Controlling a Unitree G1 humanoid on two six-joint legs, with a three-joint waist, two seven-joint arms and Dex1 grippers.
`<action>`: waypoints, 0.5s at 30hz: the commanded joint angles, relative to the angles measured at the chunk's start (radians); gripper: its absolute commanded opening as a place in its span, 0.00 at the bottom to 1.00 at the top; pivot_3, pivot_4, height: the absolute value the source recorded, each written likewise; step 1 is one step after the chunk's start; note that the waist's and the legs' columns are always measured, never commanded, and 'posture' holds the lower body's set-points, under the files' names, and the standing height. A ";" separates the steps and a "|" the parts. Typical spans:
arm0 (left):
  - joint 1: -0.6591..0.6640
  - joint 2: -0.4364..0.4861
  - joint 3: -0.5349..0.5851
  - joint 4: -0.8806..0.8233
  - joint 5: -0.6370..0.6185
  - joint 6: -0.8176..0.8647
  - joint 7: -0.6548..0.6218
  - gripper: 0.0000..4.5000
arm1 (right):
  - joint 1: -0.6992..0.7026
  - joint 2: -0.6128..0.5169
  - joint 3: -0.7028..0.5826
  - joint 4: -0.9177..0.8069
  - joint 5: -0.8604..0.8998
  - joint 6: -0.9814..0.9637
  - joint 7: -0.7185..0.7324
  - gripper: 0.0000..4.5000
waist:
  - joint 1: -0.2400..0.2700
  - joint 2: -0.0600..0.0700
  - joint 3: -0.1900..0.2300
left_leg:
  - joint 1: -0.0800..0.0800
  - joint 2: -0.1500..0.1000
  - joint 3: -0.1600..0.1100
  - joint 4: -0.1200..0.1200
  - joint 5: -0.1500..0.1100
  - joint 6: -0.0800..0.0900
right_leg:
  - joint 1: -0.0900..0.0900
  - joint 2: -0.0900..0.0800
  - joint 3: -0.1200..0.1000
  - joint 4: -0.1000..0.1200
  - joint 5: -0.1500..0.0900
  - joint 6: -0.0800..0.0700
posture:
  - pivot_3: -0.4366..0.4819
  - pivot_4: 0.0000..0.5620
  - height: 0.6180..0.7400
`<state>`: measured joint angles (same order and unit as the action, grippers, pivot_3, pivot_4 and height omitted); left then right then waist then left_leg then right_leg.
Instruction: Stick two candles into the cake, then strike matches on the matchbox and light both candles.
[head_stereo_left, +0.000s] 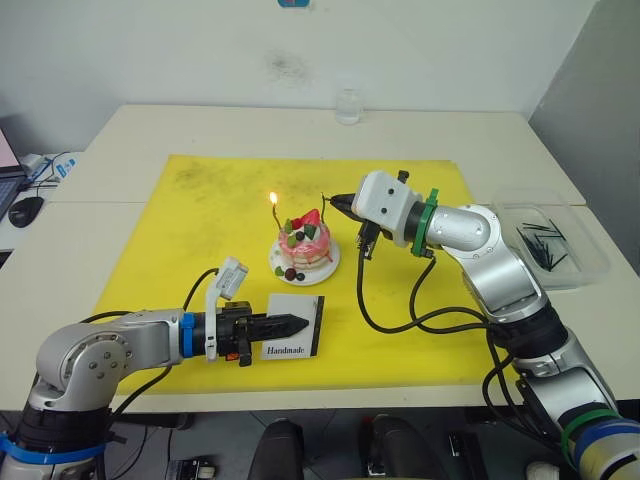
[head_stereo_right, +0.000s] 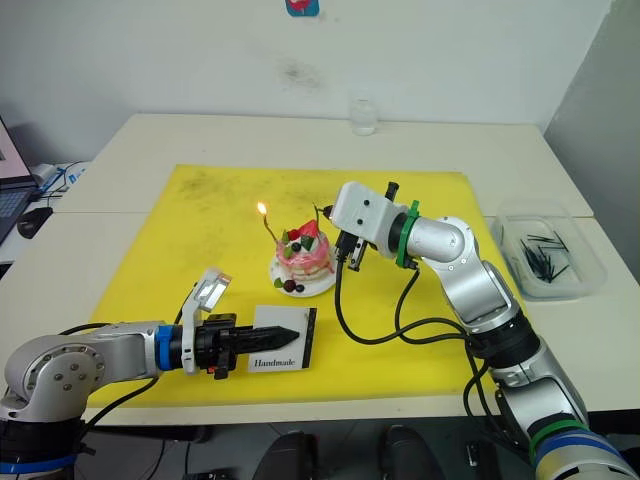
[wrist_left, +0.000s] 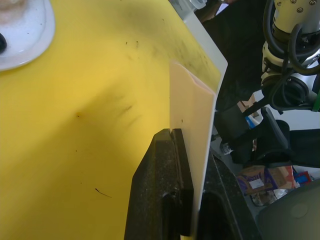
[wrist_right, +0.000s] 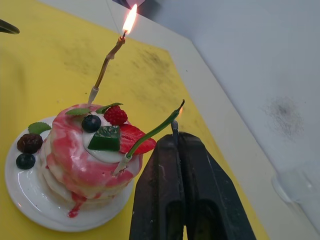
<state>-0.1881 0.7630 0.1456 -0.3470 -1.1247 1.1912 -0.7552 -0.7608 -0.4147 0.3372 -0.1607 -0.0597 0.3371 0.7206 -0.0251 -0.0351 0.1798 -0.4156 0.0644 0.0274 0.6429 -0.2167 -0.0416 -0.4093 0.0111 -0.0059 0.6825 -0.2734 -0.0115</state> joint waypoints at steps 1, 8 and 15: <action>-0.017 0.003 0.002 -0.005 0.002 -0.012 -0.017 0.00 | -0.013 -0.006 -0.021 -0.034 -0.007 -0.029 0.003 0.00 | 0.000 0.000 0.000 | 0.000 0.000 0.000 0.000 0.000 0.000 | 0.000 0.000 0.000 0.000 0.000 0.000 | 0.48 0.27 1.00; -0.023 0.001 -0.002 0.000 0.008 -0.011 -0.022 0.00 | -0.013 -0.010 -0.023 -0.036 -0.008 -0.040 0.005 0.00 | 0.000 0.000 0.000 | 0.000 0.000 0.000 0.000 0.000 0.000 | 0.000 0.000 0.000 0.000 0.000 0.000 | 0.48 0.27 1.00; -0.027 -0.002 -0.007 -0.001 0.010 -0.011 -0.023 0.00 | -0.011 -0.013 -0.023 -0.042 -0.009 -0.038 0.007 0.00 | 0.000 0.000 0.000 | 0.000 0.000 0.000 0.000 0.000 0.000 | 0.000 0.000 0.000 0.000 0.000 0.000 | 0.48 0.27 1.00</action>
<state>-0.2021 0.7616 0.1408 -0.3413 -1.1137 1.1912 -0.7591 -0.7608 -0.4211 0.3371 -0.1607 -0.0623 0.3150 0.7267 -0.0252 -0.0351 0.1798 -0.4156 0.0644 0.0274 0.6428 -0.2167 -0.0416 -0.4093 0.0111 -0.0059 0.6825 -0.2734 -0.0115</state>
